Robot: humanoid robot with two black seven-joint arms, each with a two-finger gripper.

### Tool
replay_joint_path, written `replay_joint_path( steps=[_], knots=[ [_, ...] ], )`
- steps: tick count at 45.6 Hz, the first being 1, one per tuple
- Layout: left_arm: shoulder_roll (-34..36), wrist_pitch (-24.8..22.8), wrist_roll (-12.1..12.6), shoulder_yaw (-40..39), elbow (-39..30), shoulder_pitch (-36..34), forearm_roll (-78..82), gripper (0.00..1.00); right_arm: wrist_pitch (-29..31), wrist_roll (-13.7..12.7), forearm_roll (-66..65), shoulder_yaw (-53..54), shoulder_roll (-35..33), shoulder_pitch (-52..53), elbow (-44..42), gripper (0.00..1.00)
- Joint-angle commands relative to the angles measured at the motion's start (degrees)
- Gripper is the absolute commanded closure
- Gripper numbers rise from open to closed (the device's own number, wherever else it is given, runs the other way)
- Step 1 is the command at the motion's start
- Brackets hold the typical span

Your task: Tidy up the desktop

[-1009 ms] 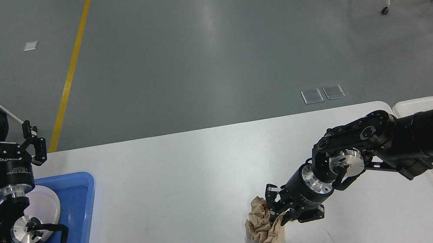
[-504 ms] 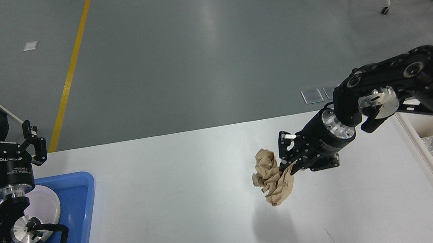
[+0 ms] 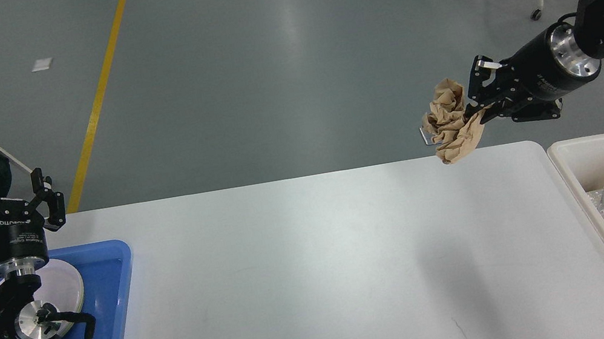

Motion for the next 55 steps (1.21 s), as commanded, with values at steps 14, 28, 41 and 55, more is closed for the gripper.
replay_joint_path(
  steps=[14,28,41,55],
  knots=[
    [0.0,0.0,0.0,0.0,0.0,0.0,0.0,0.03,-1.8,-0.1,-0.1,-3.6,-2.8,-3.0,-10.8,1.00],
    [0.0,0.0,0.0,0.0,0.0,0.0,0.0,0.03,-22.1,0.0,0.0,-4.7,-3.1,-27.5,-24.5,1.00],
    [0.0,0.0,0.0,0.0,0.0,0.0,0.0,0.03,-29.7,0.1,0.0,-5.4,-3.0,-38.7,-26.2,0.22],
    [0.0,0.0,0.0,0.0,0.0,0.0,0.0,0.03,-29.7,0.0,0.0,-4.6,-1.4,-43.9,-31.3,0.00]
  ],
)
